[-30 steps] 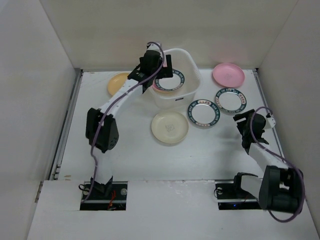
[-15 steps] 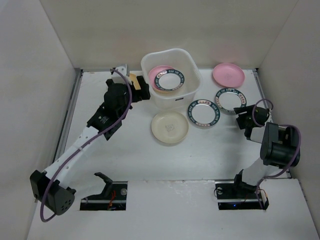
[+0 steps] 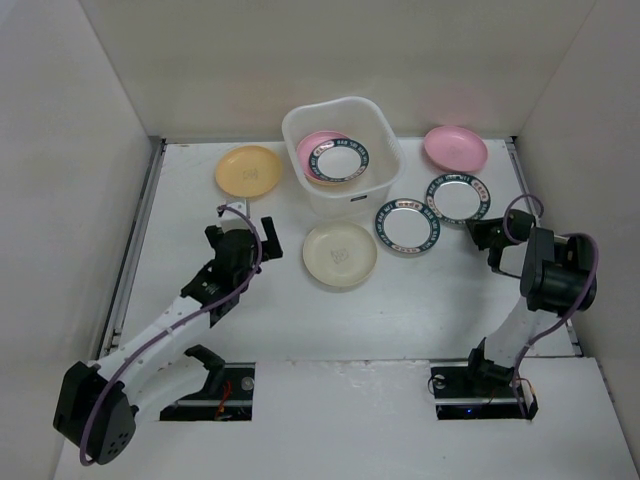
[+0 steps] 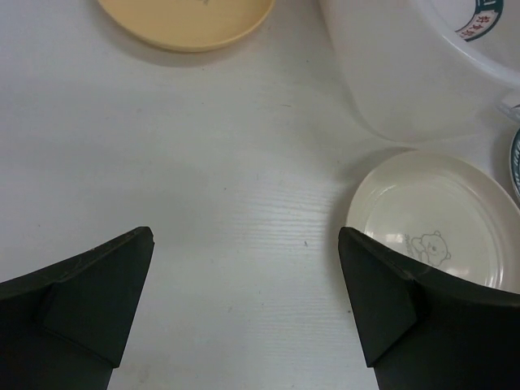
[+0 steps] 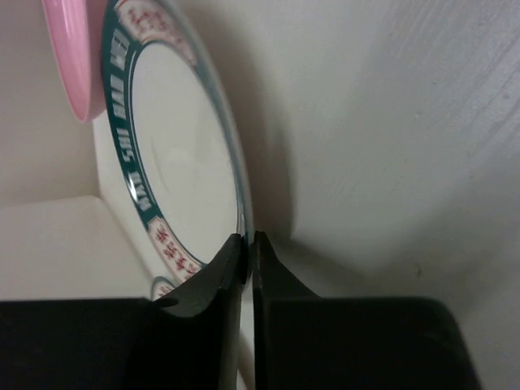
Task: Place the plates into the plastic bin on the countertop
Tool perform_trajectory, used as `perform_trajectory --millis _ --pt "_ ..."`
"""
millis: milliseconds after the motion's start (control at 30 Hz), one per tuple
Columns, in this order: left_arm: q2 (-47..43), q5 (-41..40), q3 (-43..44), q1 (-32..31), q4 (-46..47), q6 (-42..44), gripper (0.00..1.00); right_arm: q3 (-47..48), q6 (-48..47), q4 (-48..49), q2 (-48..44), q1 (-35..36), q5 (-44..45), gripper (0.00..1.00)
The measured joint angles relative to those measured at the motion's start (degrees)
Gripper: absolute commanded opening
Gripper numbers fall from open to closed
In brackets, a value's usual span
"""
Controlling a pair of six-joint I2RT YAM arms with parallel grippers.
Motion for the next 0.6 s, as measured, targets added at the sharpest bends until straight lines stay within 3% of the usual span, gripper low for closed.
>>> perform_trajectory --millis 167,267,433,600 --pt "-2.56 -1.79 -5.46 0.17 3.93 -1.38 1.00 -0.68 0.59 0.72 -1.18 -0.22 -0.46 0.00" --pt "-2.51 -2.62 -6.60 0.28 4.85 -2.29 1.00 -4.72 0.35 -0.68 -7.08 -0.13 0.63 0.00" --pt "-2.12 -3.13 -7.52 0.28 7.30 -3.78 1.00 -11.15 -0.66 -12.02 -29.11 1.40 5.42 0.00" --pt "-2.01 -3.19 -8.41 0.31 8.17 -4.74 1.00 -5.46 -4.02 -26.73 -51.87 6.47 11.87 0.00"
